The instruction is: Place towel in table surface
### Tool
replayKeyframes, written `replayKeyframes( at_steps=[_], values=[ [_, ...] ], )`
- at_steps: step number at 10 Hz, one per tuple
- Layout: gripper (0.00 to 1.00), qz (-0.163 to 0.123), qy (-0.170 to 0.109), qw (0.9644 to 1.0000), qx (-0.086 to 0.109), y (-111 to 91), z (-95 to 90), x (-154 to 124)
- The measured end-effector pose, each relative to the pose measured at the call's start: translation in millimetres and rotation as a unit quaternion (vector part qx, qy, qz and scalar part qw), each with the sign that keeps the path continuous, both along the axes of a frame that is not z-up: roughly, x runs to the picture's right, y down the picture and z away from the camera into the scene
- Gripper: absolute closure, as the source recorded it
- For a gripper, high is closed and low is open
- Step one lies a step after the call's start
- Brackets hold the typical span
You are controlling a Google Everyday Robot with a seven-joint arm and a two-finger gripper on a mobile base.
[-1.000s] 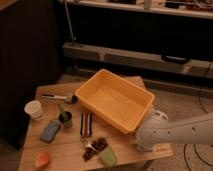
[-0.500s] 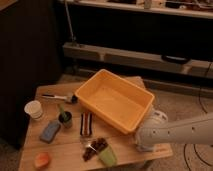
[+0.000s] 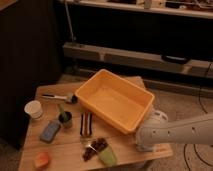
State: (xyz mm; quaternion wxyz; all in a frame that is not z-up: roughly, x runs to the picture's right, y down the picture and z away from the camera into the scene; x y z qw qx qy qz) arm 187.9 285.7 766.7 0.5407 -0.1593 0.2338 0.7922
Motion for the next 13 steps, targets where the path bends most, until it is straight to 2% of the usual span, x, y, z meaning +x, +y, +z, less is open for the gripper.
replayKeyframes(
  at_steps=[4, 6, 9, 13],
  values=[
    [1.00, 0.000, 0.003, 1.0000, 0.000, -1.2, 0.2, 1.5],
    [1.00, -0.005, 0.004, 1.0000, 0.005, -11.0, 3.4, 4.0],
    [1.00, -0.015, 0.009, 0.9997, 0.014, -42.8, 15.3, 10.3],
    [1.00, -0.036, 0.042, 0.9980, 0.029, -88.7, 23.0, 16.0]
  ],
)
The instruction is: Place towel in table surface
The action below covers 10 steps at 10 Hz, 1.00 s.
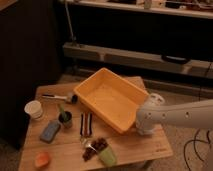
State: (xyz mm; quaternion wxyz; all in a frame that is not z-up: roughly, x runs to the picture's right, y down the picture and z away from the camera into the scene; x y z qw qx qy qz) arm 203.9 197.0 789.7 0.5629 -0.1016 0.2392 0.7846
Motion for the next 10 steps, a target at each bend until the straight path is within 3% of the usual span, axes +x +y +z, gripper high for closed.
replayKeyframes(
  at_steps=[2, 4, 10],
  values=[
    [1.00, -0.013, 0.041, 0.9990, 0.011, -27.5, -2.4, 9.3],
    [1.00, -0.015, 0.059, 0.9981, 0.003, -25.4, -5.8, 16.2],
    [1.00, -0.015, 0.060, 0.9980, 0.005, -27.7, -8.3, 16.1]
  ],
)
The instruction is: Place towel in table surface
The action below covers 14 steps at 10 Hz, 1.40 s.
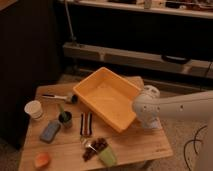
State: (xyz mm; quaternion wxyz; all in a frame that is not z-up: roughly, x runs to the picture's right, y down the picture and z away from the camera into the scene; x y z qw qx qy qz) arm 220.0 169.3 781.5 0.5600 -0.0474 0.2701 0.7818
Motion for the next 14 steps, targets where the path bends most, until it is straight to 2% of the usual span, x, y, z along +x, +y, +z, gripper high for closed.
replayKeyframes(
  at_steps=[1, 3, 5, 10, 12, 14],
  values=[
    [1.00, 0.001, 0.001, 1.0000, -0.001, 1.4, 0.2, 1.6],
    [1.00, 0.003, -0.009, 0.9999, 0.010, -6.2, -8.7, -1.9],
    [1.00, 0.010, -0.026, 0.9994, 0.022, -15.8, -29.9, -6.1],
    [1.00, 0.019, -0.066, 0.9963, 0.052, -41.5, -68.7, -12.7],
    [1.00, 0.015, -0.085, 0.9940, 0.068, -59.2, -82.9, -20.9],
    [1.00, 0.001, -0.125, 0.9888, 0.082, -82.8, -103.6, -41.6]
  ],
)
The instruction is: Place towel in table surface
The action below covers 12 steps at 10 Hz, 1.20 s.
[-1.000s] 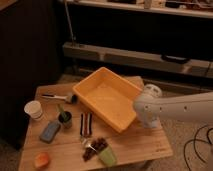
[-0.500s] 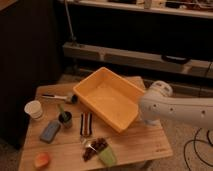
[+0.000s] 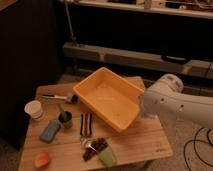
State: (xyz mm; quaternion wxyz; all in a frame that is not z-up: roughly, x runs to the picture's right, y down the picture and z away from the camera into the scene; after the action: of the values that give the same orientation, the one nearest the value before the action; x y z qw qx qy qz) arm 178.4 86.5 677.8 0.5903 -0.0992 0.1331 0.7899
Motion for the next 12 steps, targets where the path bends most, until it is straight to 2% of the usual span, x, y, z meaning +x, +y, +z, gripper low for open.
replayKeyframes(
  at_steps=[2, 3, 4, 6, 7, 9, 11, 12],
  values=[
    [1.00, -0.021, -0.047, 0.9987, -0.002, -13.6, -10.9, -42.0],
    [1.00, -0.036, -0.079, 0.9962, -0.011, -13.2, -12.6, -74.9],
    [1.00, -0.053, -0.114, 0.9918, -0.025, -4.8, -12.7, -112.2],
    [1.00, -0.078, -0.156, 0.9832, -0.052, 17.8, -9.1, -159.1],
    [1.00, -0.102, -0.189, 0.9735, -0.079, 45.9, -4.4, -192.4],
    [1.00, -0.142, -0.236, 0.9545, -0.114, 86.5, -6.8, -235.1],
    [1.00, -0.188, -0.286, 0.9284, -0.143, 126.1, -26.6, -270.8],
    [1.00, -0.204, -0.304, 0.9182, -0.152, 138.6, -33.3, -281.3]
  ],
)
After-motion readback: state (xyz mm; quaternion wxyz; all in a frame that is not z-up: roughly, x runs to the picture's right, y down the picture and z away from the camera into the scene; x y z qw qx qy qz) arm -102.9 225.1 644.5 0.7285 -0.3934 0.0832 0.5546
